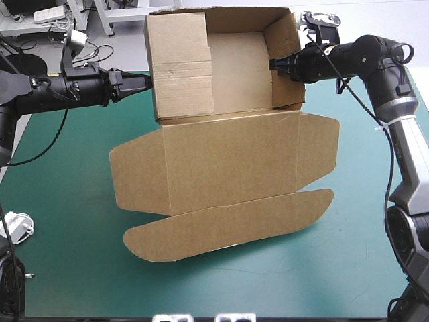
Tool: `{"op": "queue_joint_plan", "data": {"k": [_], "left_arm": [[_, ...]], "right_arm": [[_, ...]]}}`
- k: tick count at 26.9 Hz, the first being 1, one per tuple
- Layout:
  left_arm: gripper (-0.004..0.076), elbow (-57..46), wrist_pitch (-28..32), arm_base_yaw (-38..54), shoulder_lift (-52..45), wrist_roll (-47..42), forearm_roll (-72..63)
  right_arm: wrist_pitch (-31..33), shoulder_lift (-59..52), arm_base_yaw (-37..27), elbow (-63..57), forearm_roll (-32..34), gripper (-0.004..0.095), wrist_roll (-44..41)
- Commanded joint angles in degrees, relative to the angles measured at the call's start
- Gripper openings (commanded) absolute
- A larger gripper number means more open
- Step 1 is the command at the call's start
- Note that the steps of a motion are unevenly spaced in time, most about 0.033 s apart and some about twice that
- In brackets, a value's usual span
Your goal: Fold the box
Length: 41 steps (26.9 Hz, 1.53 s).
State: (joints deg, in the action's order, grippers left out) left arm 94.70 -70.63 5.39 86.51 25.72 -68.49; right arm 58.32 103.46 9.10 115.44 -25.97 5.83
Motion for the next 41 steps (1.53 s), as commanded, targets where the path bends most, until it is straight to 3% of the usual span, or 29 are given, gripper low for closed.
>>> {"op": "queue_joint_plan", "data": {"k": [1, 6, 18, 32, 37, 41], "left_arm": [[-0.0008, 1.85, -3.31, -0.38, -2.53, 0.15, -4.34], [0.005, 1.85, -2.83, -0.38, -2.53, 1.38, -3.95], [0.042, 1.85, -2.82, -0.38, -2.43, 1.82, 0.5], [0.0432, 1.85, -3.36, -0.38, -2.43, 1.82, -1.71], [0.0432, 1.85, -2.19, -0.38, -2.43, 0.75, 4.49], [0.0431, 1.85, 0.52, -0.38, -2.43, -2.8, 13.87]], "right_arm": [[-4.1, -1.99, 0.87, 1.9, -2.16, -0.0009, -1.41], [-5.54, -1.01, 3.31, 1.9, -0.38, -0.0009, -1.69], [-6.33, -0.52, 4.72, 1.9, -0.09, -0.0008, -1.69], [-6.02, -0.39, 4.72, 1.9, 2.38, -0.0009, -2.9], [-5.51, -0.39, 5.47, 1.9, 2.43, -0.0008, -2.33], [-5.65, -0.39, 10.03, 1.9, 5.94, -0.0008, -2.09]]}}
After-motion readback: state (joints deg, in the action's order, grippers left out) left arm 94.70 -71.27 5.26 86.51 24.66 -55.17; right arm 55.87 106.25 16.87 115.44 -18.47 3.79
